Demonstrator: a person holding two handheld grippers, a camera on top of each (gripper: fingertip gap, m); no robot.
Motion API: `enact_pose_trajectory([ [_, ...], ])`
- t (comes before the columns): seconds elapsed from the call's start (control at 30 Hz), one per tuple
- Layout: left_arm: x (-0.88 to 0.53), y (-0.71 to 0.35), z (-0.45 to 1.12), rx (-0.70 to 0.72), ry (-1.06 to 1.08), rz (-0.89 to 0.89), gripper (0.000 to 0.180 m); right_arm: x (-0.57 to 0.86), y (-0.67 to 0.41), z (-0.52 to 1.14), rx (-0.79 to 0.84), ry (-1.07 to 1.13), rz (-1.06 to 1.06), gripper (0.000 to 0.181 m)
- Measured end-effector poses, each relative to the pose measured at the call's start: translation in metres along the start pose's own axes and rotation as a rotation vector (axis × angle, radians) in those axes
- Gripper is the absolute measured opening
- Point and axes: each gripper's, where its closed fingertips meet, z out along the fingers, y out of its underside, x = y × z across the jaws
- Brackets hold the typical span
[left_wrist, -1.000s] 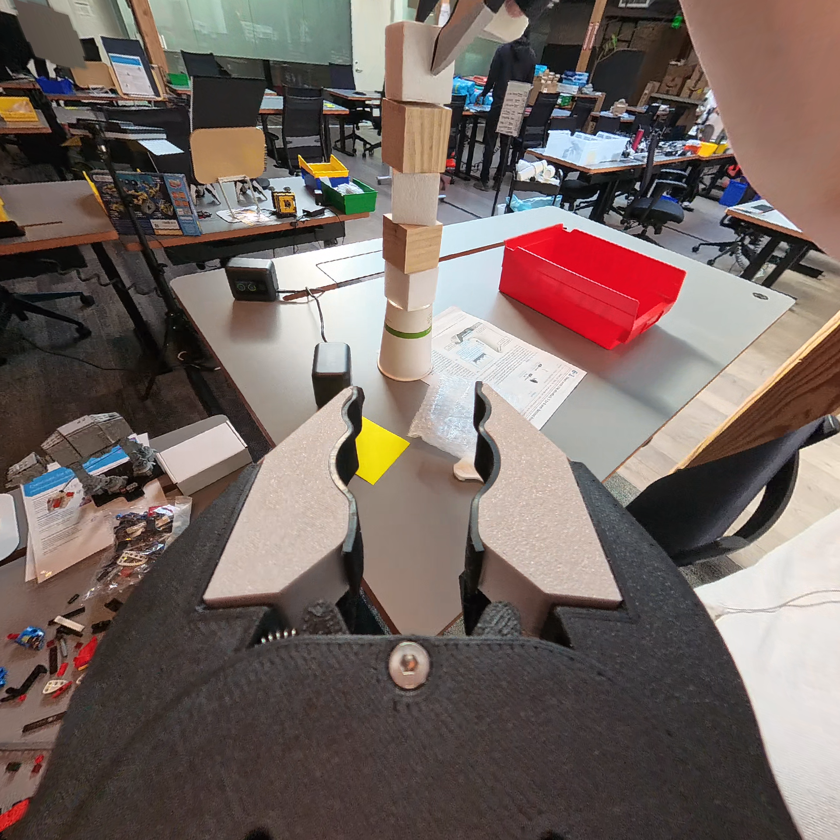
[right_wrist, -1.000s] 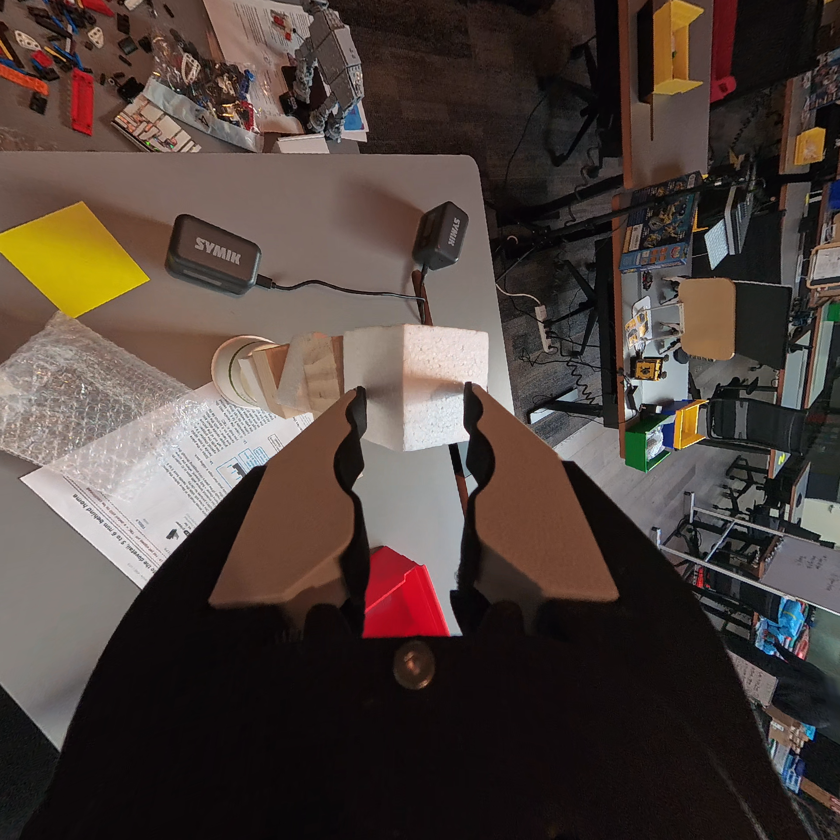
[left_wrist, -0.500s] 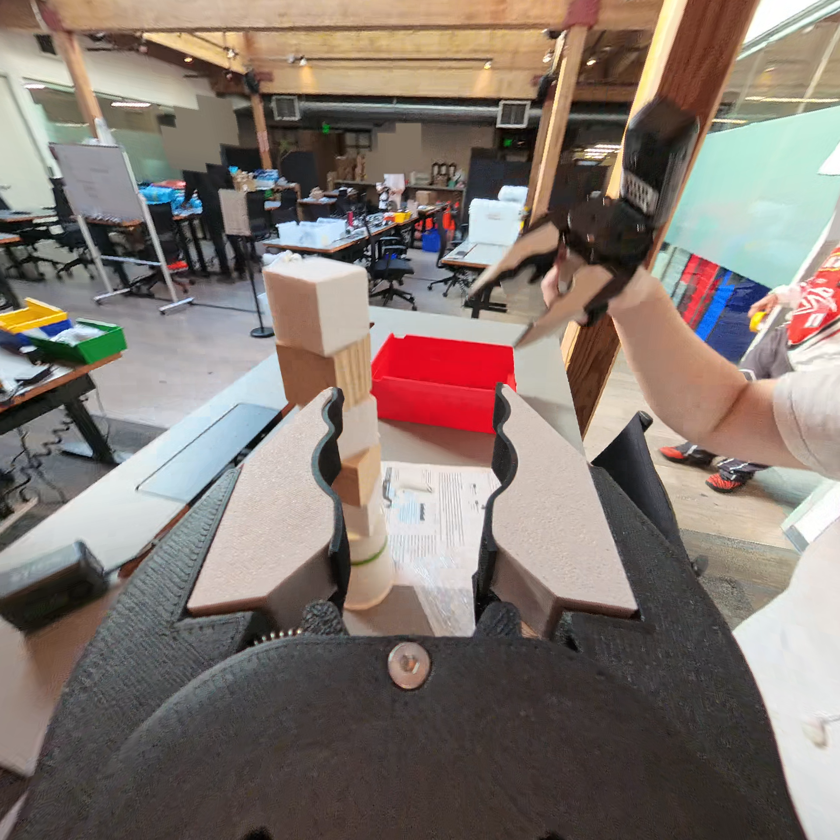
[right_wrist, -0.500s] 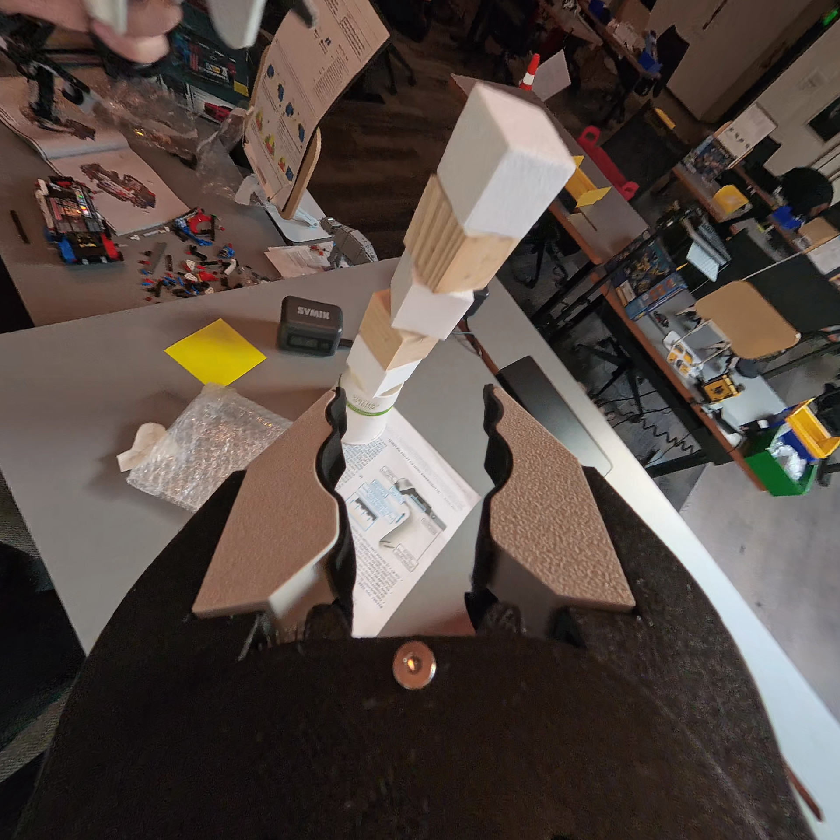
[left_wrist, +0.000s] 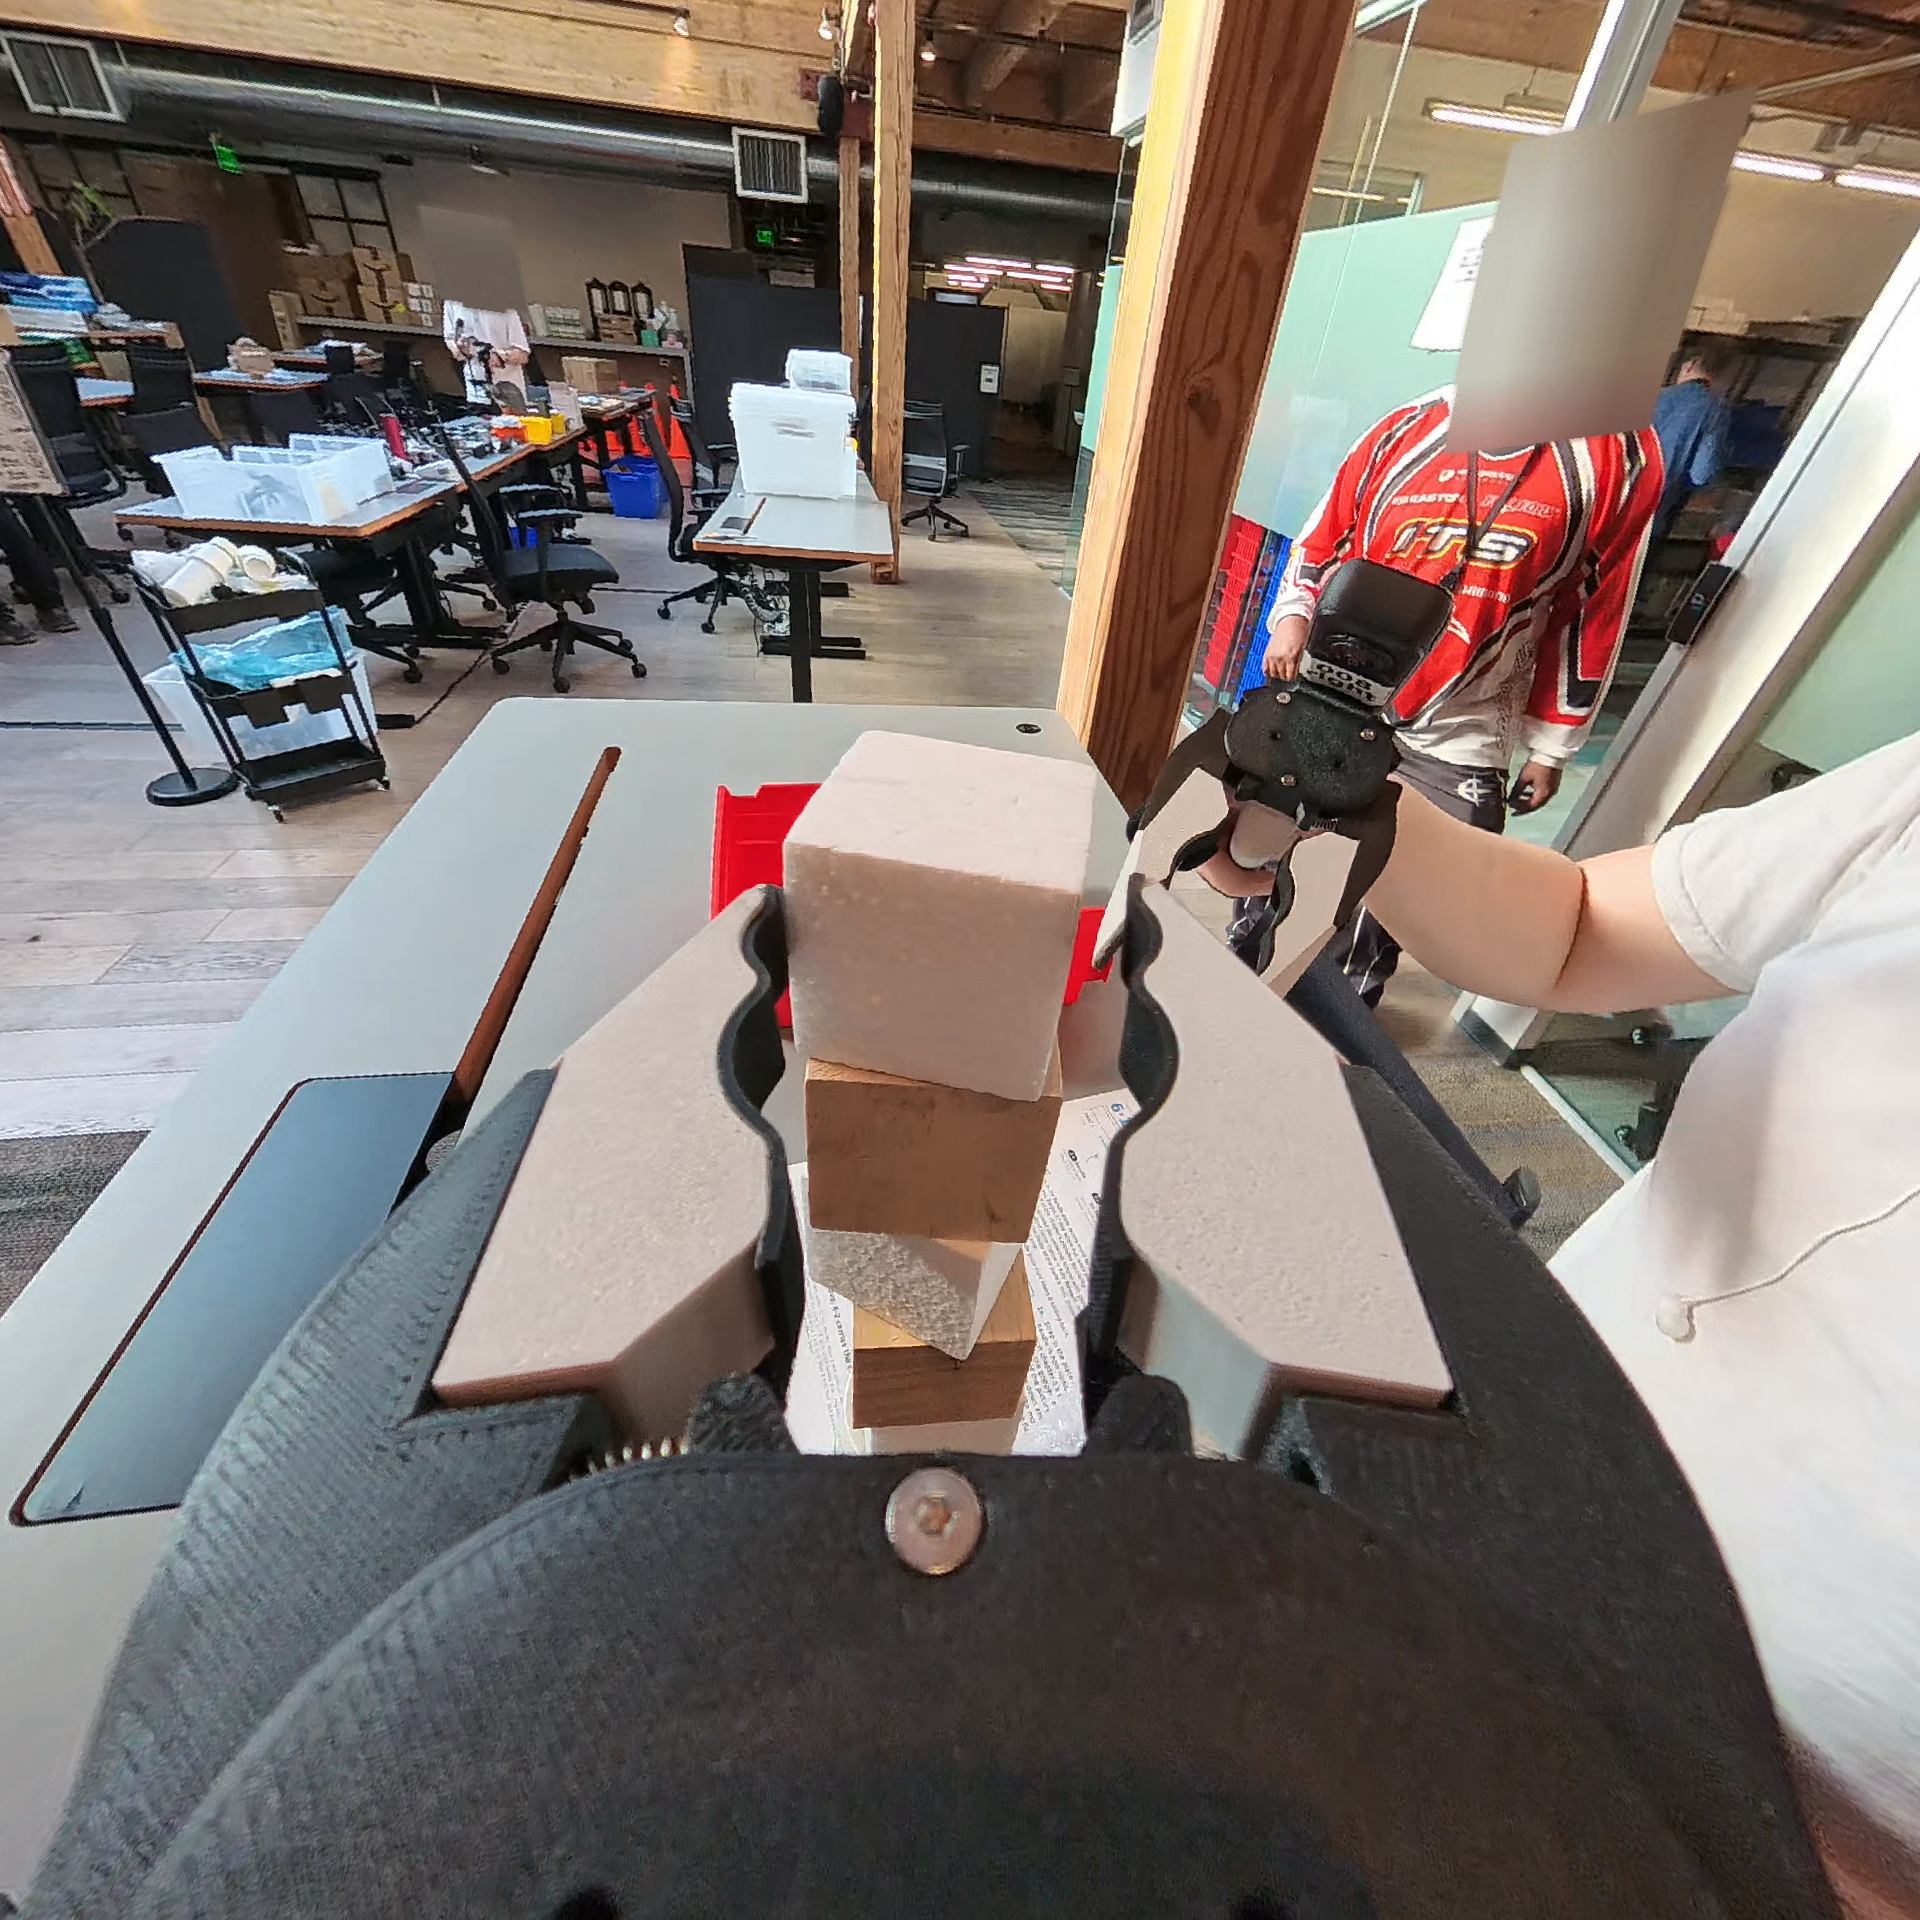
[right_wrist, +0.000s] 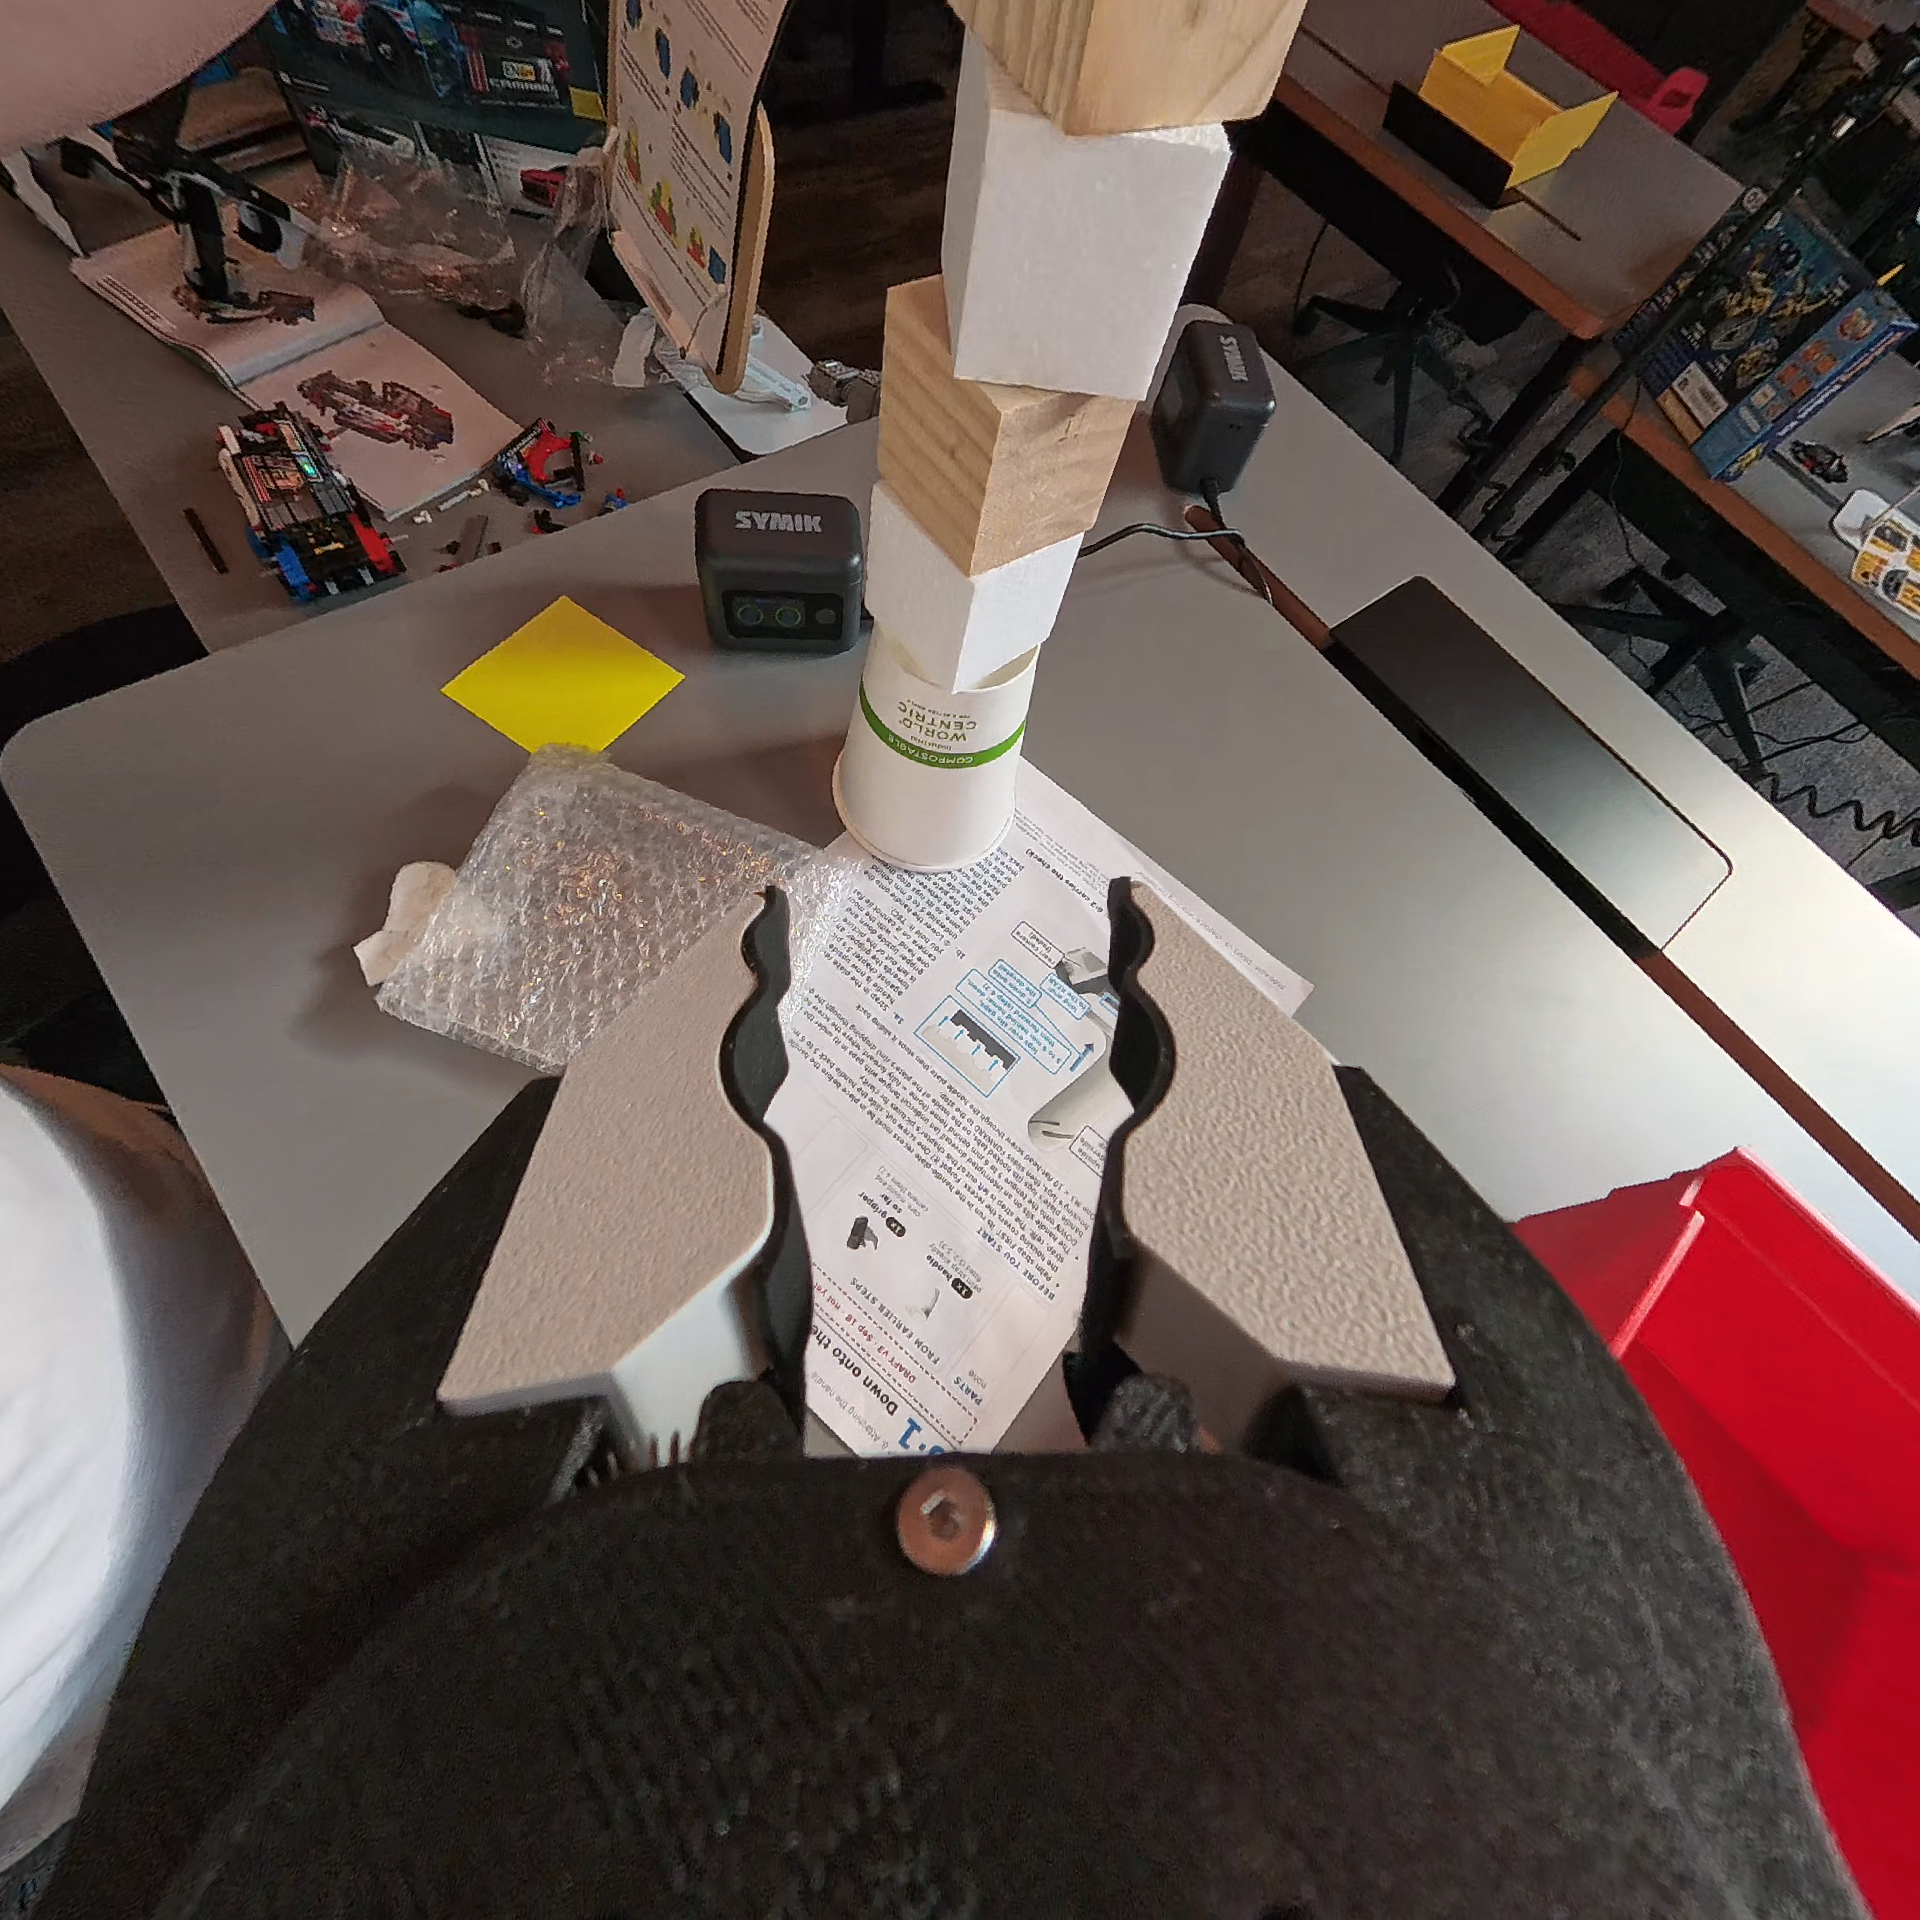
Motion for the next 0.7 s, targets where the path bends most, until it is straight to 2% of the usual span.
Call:
enact_pose_trajectory([
  [0.03,-0.002,0.0,0.001,-0.003,0.002,0.003,0.055,0.001,-0.004,0.005,0.006,-0.003,-0.004,0.061],
  [0.1,-0.003,-0.003,0.0,0.008,0.007,-0.006,0.054,0.004,-0.019,0.017,0.028,-0.013,-0.014,0.061],
  [0.23,0.008,-0.036,-0.033,0.178,-0.051,0.002,0.053,0.023,-0.08,0.045,0.167,-0.022,-0.043,0.064],
  [0.33,0.015,-0.02,-0.077,0.231,-0.219,0.022,0.054,0.039,-0.133,0.063,0.277,-0.101,0.006,0.073],
  [0.43,0.012,0.042,-0.121,0.231,-0.428,-0.028,0.054,0.04,-0.155,0.084,0.241,-0.22,-0.001,0.09],
  [0.47,0.011,0.066,-0.132,0.247,-0.469,-0.067,0.054,0.04,-0.157,0.09,0.221,-0.239,-0.017,0.091],
  [0.5,0.011,0.089,-0.138,0.259,-0.49,-0.114,0.054,0.04,-0.158,0.095,0.203,-0.25,-0.035,0.089],
  [0.57,0.013,0.129,-0.138,0.267,-0.495,-0.195,0.053,0.035,-0.159,0.101,0.18,-0.293,-0.067,0.064],
  [0.6,0.012,0.148,-0.135,0.252,-0.511,-0.213,0.054,0.033,-0.16,0.102,0.187,-0.307,-0.082,0.059],
  [0.7,0.004,0.194,-0.12,0.179,-0.565,-0.218,0.054,0.029,-0.163,0.102,0.199,-0.322,-0.111,0.06],
])
